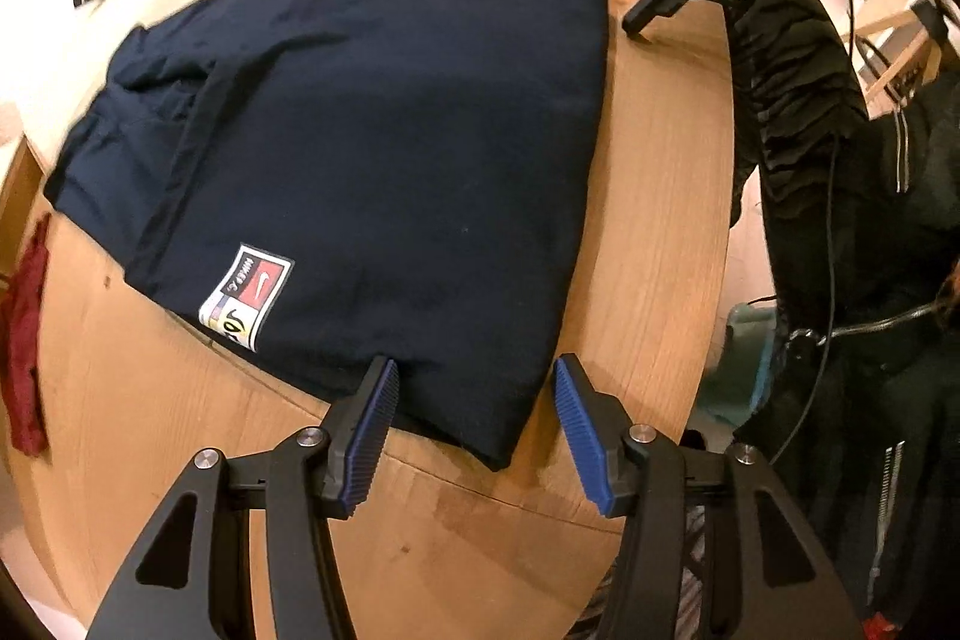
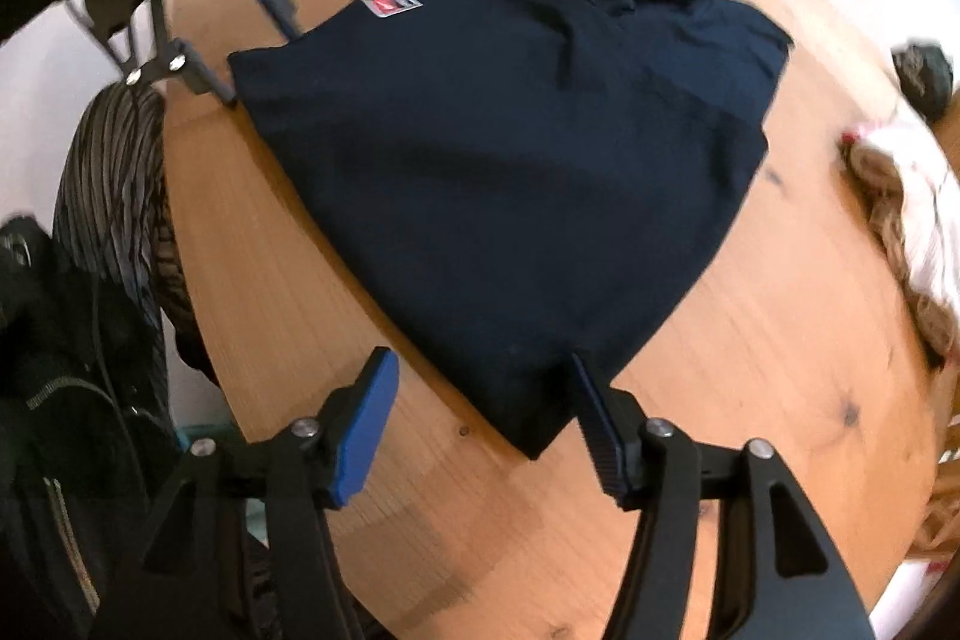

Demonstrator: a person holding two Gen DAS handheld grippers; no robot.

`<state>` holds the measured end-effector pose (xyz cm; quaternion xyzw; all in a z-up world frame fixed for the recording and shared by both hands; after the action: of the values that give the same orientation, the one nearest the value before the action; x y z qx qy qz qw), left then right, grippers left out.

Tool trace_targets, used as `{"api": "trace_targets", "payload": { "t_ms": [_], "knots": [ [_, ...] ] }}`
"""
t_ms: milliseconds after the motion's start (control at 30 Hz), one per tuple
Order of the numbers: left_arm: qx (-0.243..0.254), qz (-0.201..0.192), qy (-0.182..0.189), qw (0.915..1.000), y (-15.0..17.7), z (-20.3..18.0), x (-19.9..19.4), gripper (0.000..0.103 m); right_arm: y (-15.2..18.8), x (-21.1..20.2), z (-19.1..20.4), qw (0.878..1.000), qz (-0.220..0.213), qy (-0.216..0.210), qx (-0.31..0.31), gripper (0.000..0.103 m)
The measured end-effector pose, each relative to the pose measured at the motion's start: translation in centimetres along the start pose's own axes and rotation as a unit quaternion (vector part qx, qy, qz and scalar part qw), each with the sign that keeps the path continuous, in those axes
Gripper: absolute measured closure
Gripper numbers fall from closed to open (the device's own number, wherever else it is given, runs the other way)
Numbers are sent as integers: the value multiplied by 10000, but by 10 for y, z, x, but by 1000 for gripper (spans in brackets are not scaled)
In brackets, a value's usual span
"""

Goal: Fold clothes
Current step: 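Move both tools to the shirt's folded edge and grasp it, then lift the grasped shirt edge with both tools and fold it over the shirt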

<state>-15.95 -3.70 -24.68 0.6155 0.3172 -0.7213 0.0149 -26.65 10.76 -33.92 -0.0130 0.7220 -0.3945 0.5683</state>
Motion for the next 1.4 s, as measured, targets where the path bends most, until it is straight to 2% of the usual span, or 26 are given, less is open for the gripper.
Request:
{"api": "trace_targets", "payload": {
  "t_ms": [100, 133, 233, 300, 433, 500, 567, 700, 800, 867, 967, 1100, 1267, 1400],
  "knots": [
    [-3, 38, 44, 10000, 0, 1, 0, 49, 3, 10, -11, 9986, 381, 66, 352, 18],
    [-33, 51, 51, 10000, 0, 1, 0, 49, 3, 13, -14, 9971, 512, 29, 566, 17],
    [-80, 103, 45, 9999, 0, 1, -1, 50, 0, 16, -9, 9976, 630, 93, 285, 18],
    [-106, 124, 37, 9999, 2, 2, -1, 51, 0, 17, -7, 9976, 637, 11, 290, 27],
    [-69, 101, 46, 9999, 0, 2, -1, 52, -3, 18, -1, 9982, 504, -49, 327, 36],
    [-69, 88, 13, 9999, -3, 1, -1, 57, -5, 18, 0, 9984, 452, -34, 333, 53],
    [-71, 80, -16, 9999, -6, 2, -1, 64, -7, 20, 2, 9982, 483, -25, 349, 56],
    [-154, 31, -60, 9999, -8, 7, -2, 79, -13, 26, 3, 9976, 563, 25, 392, 79],
    [-521, -211, 55, 9984, -10, 12, -4, 88, -16, 30, 5, 9976, 514, 7, 457, 84],
    [-862, -434, 173, 9952, -12, 17, -5, 90, -17, 32, 4, 9969, 435, -41, 649, 86],
    [-1577, -911, 422, 9824, -10, 27, -9, 92, -21, 30, 1, 9931, 169, -216, 1140, 86],
    [-2219, -1630, 646, 9592, -14, 38, -24, 92, -37, 17, -7, 9795, -532, -483, 1882, 87],
    [-2567, -2645, 670, 9272, -36, 69, -73, 92, -67, -12, -22, 9621, -1397, -481, 2291, 87],
    [-2675, -3175, 412, 9088, -57, 113, -105, 92, -107, -34, -44, 9500, -2025, -337, 2353, 87]
  ]
}}
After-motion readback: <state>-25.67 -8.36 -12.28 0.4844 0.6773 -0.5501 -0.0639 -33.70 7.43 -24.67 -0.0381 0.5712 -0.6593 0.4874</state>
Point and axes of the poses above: each gripper's, at about its wrist camera, not at the fingertips, and x roughly the way its jaws point, z to its left, y to its underside, the point moved 9 cm from there along x, roughly the way its jaws point, and after that the axes turned 13 degrees about -z, right-handed, at the moved point
